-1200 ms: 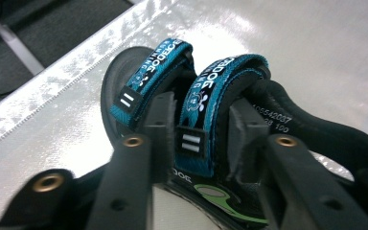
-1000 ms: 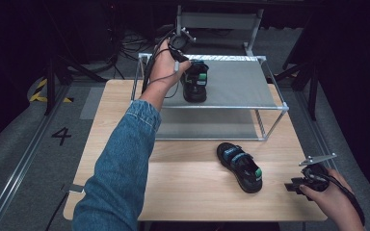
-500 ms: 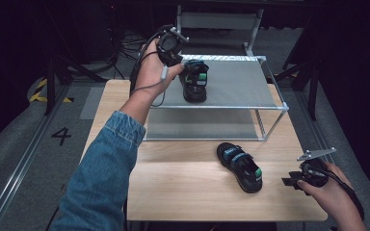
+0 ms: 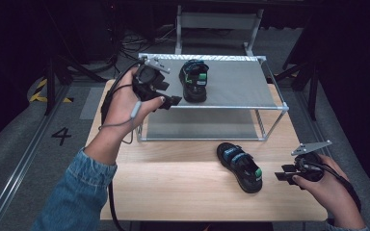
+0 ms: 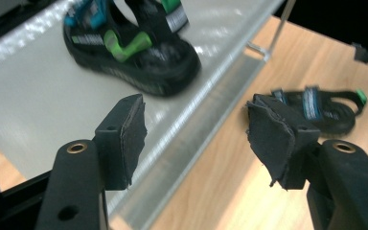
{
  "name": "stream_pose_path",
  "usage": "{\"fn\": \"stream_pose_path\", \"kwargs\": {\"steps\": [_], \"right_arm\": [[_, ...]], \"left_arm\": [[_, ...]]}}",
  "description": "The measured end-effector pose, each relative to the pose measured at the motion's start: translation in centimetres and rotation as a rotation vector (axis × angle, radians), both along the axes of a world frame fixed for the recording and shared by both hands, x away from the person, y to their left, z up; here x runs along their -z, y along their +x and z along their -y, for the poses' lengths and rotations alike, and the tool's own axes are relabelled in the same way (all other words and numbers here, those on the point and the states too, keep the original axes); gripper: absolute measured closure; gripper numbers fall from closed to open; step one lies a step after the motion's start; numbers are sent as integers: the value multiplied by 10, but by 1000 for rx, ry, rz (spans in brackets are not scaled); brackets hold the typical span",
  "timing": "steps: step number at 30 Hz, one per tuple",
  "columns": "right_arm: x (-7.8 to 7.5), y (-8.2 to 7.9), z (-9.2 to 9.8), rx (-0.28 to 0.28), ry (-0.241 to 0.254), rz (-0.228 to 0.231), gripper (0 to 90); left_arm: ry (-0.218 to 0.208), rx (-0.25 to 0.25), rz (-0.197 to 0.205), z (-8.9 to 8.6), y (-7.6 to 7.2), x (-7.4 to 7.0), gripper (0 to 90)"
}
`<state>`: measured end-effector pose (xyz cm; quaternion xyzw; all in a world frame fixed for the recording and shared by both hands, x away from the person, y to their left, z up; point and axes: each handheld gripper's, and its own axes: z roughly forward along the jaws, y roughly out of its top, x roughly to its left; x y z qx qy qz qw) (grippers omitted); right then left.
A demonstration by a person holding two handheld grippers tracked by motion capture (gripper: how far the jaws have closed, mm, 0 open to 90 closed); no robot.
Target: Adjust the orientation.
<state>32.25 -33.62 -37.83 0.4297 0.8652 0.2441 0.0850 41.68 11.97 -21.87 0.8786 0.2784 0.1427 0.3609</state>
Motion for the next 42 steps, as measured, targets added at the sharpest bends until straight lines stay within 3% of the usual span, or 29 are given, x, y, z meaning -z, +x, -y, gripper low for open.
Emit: {"fn": "stream_pose_path", "kwargs": {"steps": [8,13,20,23,26,30,34,41,42], "right_arm": [[-8,1,-10,-11,3,-9,554],[-12,2,-18,-32,11,-15,546],[-17,1,-29,-56,30,-29,530],[-18,1,-36,-76,35,-34,523],[-16,2,-41,-93,28,-35,517],[-14,4,-46,-107,26,-33,516],[-13,4,-51,-120,24,-25,516],[-13,2,-62,-159,35,-14,527],[-12,3,-63,-162,32,-15,531]], "left_arm": [[40,0,-32,-14,-20,21,370],[55,-5,-79,-24,-30,41,356],[75,-27,-112,-35,-36,72,348],[76,-35,-130,-40,-38,85,338],[37,-23,-161,-44,-39,100,333],[21,-39,-177,-48,-39,118,331],[62,-48,-194,-49,-36,129,322],[47,-20,-240,-45,-36,145,299],[64,-20,-242,-44,-35,146,298]]}}
